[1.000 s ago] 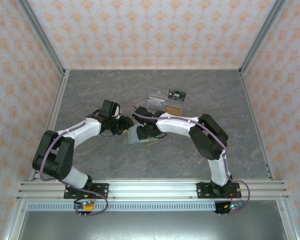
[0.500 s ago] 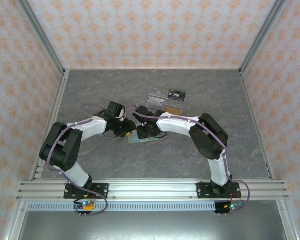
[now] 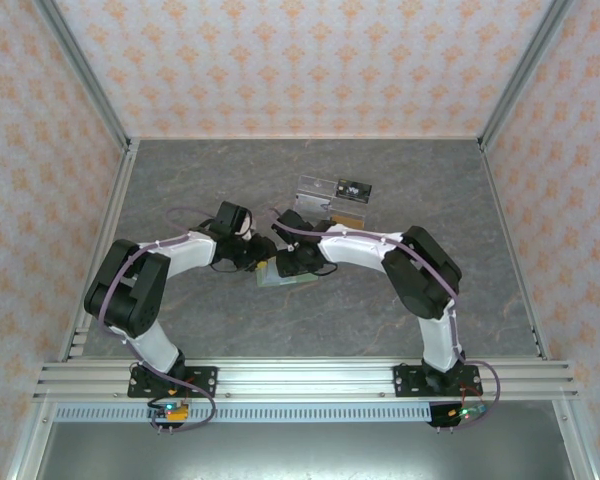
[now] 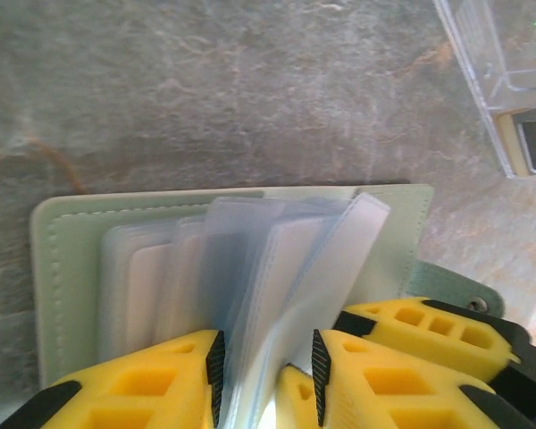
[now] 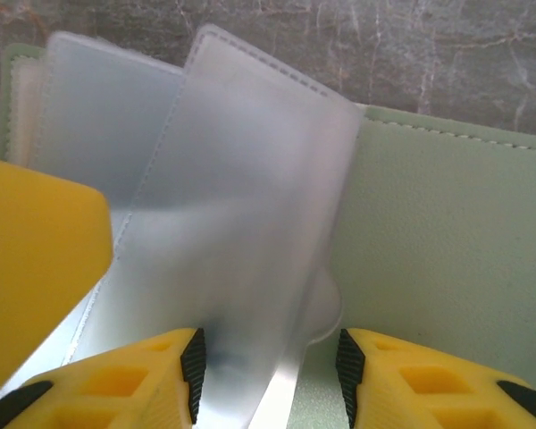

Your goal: Take the credit cards out of the card holder

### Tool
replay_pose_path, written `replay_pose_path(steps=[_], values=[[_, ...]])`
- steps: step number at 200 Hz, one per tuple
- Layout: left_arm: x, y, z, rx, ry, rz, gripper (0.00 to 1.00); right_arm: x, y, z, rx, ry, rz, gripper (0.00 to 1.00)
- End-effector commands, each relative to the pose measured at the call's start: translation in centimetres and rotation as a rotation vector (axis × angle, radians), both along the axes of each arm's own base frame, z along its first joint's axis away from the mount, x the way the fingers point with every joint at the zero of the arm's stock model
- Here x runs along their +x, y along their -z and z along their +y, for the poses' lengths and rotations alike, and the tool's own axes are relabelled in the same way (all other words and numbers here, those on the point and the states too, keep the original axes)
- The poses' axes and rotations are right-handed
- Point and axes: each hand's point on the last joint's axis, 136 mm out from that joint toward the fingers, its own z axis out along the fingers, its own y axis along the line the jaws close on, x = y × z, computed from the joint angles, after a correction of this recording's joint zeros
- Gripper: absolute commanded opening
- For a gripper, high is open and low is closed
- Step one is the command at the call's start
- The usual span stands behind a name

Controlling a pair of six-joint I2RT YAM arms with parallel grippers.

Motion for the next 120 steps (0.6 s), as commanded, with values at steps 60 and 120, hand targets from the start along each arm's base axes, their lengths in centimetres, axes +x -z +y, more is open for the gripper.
replay_pose_path(steps=[60, 120], values=[[0.9, -2.0, -2.5, -0.143, 0.029, -0.049, 0.36, -0.6, -3.6, -0.1, 0.186, -0.059, -0.067, 0.61], [1.1, -3.6, -4.9, -0.204, 0.071, -0.085, 0.42, -0.3, -6.5, -2.9, 0.243, 0.0, -0.214, 0.73]])
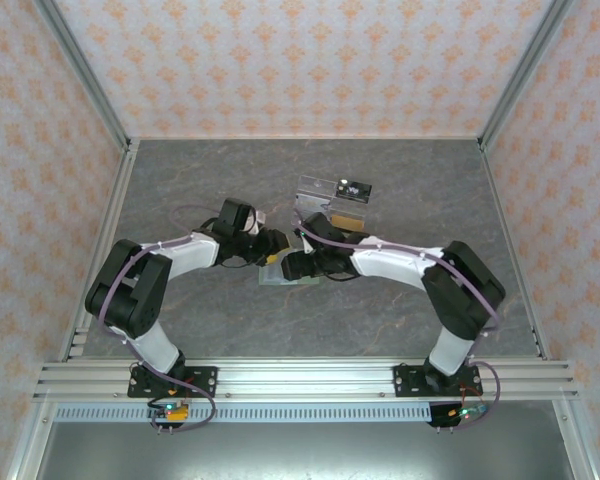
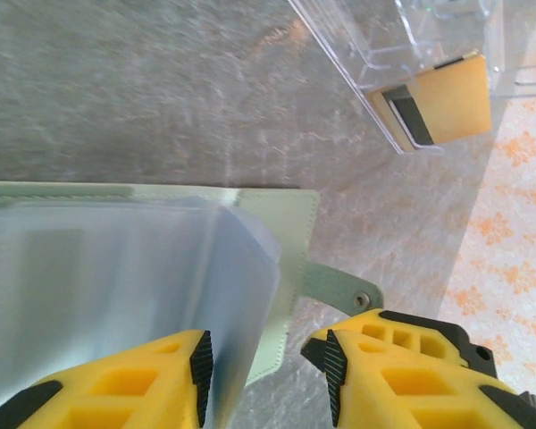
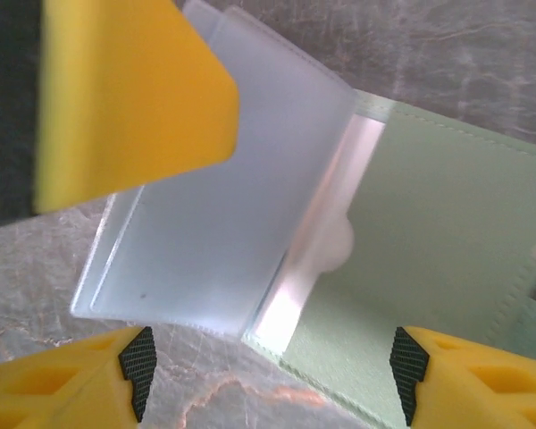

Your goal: Take the credit cards out of the card holder

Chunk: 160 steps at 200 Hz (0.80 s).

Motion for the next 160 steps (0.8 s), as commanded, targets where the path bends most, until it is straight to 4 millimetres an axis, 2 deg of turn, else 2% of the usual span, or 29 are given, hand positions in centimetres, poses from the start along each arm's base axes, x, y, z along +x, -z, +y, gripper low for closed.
replay_pose_path(steps=[1, 26, 53, 78, 104, 131, 160], values=[[0.3, -1.0, -1.6, -0.05, 0.027, -0.023, 0.42, 1.4, -2.5, -0.7, 0.056, 0.049, -0.113, 0.73], [0.7, -1.5, -2.4, -0.052, 0.038, -0.037, 0.44, 1.9, -3.4, -2.1, 0.071, 0.12, -0.174, 0.72], [1.0, -0.7, -3.2, -0.048, 0.04, -0.019, 0.47, 2.4, -3.9, -3.2, 0.078, 0.18, -0.213, 0.7], [1.1, 0.2, -4.2, -0.055, 0.048, 0.0, 0.47, 2.5, -4.3, -3.4, 0.106, 0.209, -0.225, 0.66], [1.2, 0.9, -4.4, -0.048, 0.044, 0.013, 0.46, 2.4, -4.1, -3.3, 0.121, 0.218, -0.219, 0.6], [1.5, -0.1, -3.7, -0.027, 0.031, -0.012, 0.43, 2.4, -3.4, -2.8, 0.11, 0.198, -0.191, 0.49], [1.7, -1.3, -0.5, 0.04, -0.032, -0.032, 0.41, 2.4, -3.0, -1.8, 0.123, 0.178, -0.152, 0.41]])
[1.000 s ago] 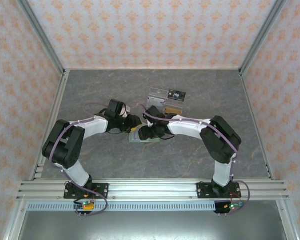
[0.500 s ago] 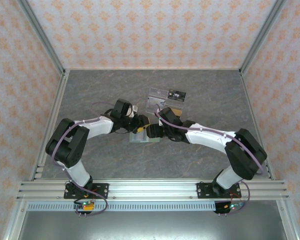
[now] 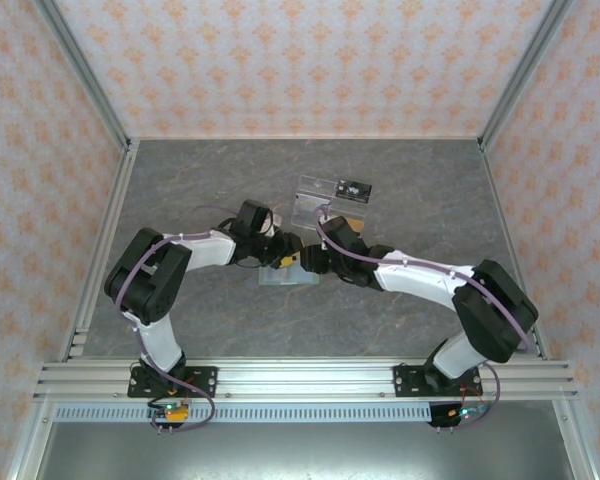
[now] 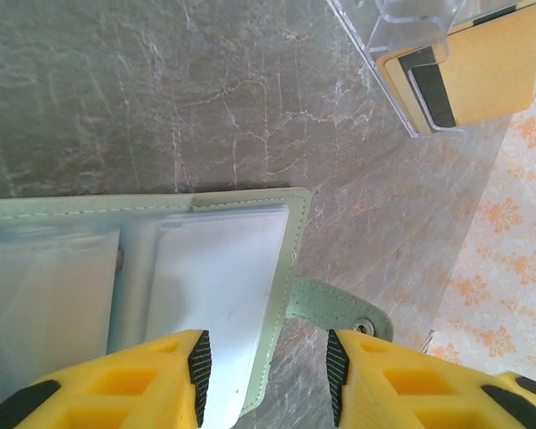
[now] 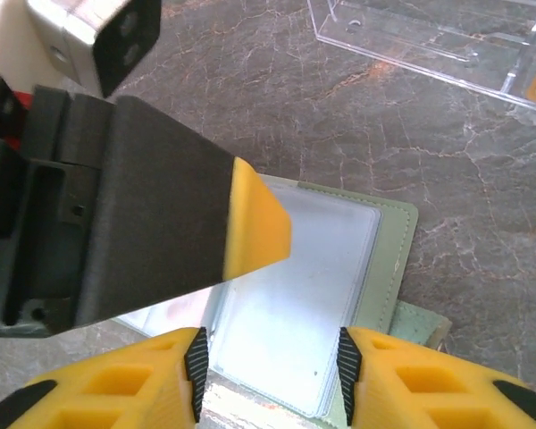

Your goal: Take the credit cards out of the card holder

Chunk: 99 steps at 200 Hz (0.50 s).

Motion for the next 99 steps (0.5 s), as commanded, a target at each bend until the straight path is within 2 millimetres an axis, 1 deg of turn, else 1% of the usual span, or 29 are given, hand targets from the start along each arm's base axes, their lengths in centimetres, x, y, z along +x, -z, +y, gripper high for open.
replay_pose_path(steps=[1, 15, 26, 49, 68, 89, 99], values=[[1.3, -2.9, 2.7, 0.05, -0.06, -0.076, 0.41, 0.7, -0.4, 1.1, 0.032, -0.004, 0.005, 0.41], [1.1, -3.0, 4.7, 0.097, -0.1, -0.075, 0.41, 0.7, 0.0, 1.6, 0.036, -0.011, 0.03, 0.38], [0.7, -2.7, 6.1, 0.138, -0.117, -0.061, 0.41, 0.8, 0.3, 2.0, 0.035, -0.015, 0.052, 0.37], [-0.4, -2.0, 8.4, 0.259, -0.122, -0.037, 0.43, 1.0, 1.4, 2.7, 0.019, -0.014, 0.106, 0.36], [-0.9, -1.5, 8.6, 0.277, -0.109, -0.025, 0.47, 1.1, 2.4, 3.1, -0.008, -0.013, 0.156, 0.36], [-1.2, -0.9, 8.2, 0.262, -0.093, -0.005, 0.5, 0.9, 3.4, 3.7, -0.032, -0.034, 0.216, 0.4], [-1.2, -0.7, 8.1, 0.26, -0.09, 0.002, 0.5, 1.0, 3.5, 4.0, -0.038, -0.042, 0.234, 0.42]])
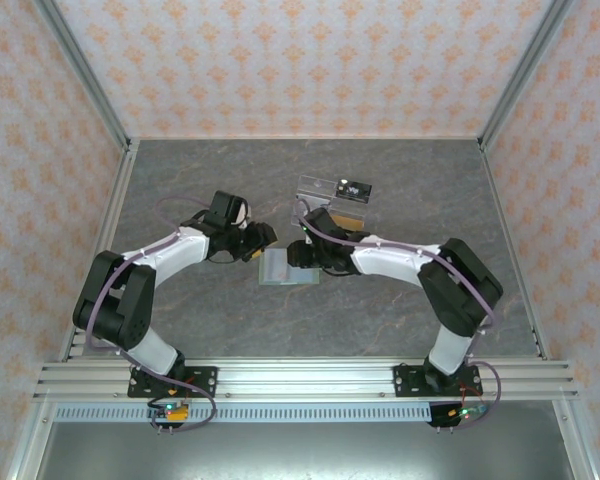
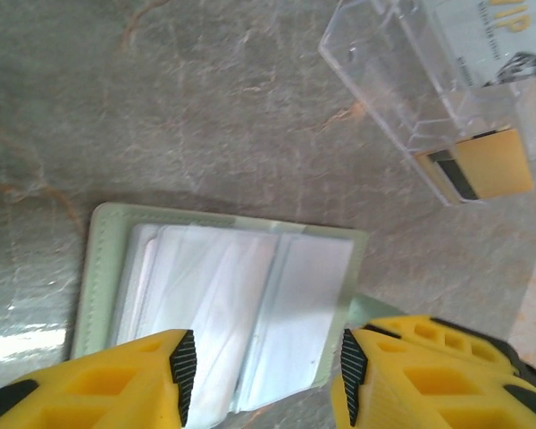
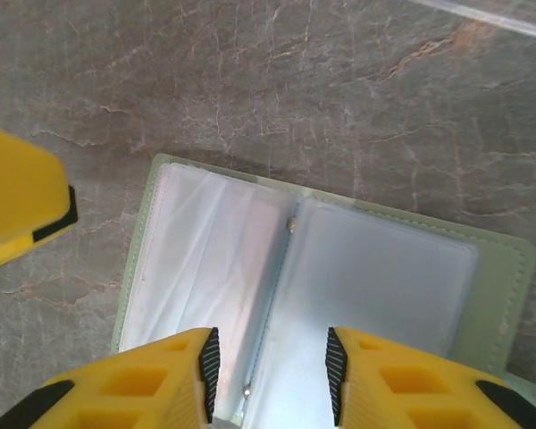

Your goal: Take the credit cards out of the card holder

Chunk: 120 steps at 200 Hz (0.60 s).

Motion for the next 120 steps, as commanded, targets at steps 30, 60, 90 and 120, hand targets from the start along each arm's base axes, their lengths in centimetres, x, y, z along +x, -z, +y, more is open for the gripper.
replay_pose_path(steps=[30, 60, 90, 120], values=[[-1.2, 2.5, 0.8, 0.066, 0.009, 0.067, 0.46, -0.8, 2.0, 0.8, -0.091, -0.054, 0.127, 0.46], [-1.1, 2.9, 1.7, 0.083, -0.031, 0.075, 0.42, -0.9, 3.5, 0.9, -0.195, -0.078, 0.145, 0.47], [-1.5, 3.4, 2.5, 0.081, -0.059, 0.087, 0.37, -0.7, 4.9, 0.3, -0.26, -0.055, 0.168, 0.46], [-1.7, 3.4, 1.9, 0.05, -0.038, 0.086, 0.35, -0.9, 6.1, -0.8, -0.326, -0.038, 0.185, 0.41]])
